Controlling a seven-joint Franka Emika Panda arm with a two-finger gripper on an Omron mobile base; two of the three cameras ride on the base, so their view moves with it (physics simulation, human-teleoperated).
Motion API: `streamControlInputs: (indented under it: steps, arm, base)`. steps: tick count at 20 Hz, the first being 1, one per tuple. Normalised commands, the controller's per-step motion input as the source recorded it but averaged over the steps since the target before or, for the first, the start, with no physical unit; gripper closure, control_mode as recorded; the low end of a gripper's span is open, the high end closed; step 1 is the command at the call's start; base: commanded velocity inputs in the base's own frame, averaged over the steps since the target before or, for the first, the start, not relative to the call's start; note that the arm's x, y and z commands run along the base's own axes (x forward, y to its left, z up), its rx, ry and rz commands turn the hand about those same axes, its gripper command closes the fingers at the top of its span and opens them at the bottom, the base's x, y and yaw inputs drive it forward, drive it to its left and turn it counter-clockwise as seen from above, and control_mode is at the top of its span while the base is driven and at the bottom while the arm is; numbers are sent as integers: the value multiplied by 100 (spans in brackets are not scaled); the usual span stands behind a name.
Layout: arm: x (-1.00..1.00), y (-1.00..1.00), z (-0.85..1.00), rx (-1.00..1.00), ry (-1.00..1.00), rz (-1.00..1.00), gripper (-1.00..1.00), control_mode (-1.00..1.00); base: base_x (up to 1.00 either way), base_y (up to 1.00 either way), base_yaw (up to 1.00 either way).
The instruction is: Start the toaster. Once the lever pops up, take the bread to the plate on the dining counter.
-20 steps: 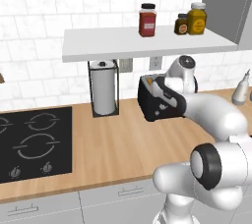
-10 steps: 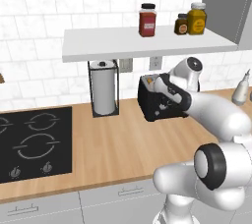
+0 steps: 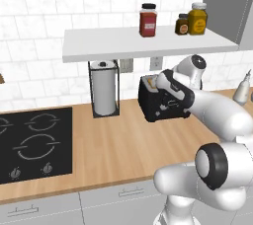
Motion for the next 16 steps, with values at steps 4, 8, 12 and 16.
streamControlInputs:
  steps: [4,8,12,16]
  arm:
    - [-4,3,9,0,-8,0,-100,-100]
    - [-9,4,3,-3,-4,0,-100,-100]
    - [-1,1,1,-3,0,0,-100,-100]
    - [0,0,0,-2,0,0,-100,-100]
  base:
    - [0,0,0]
    - [0,0,0]
    - [0,0,0]
    - [0,0,0]
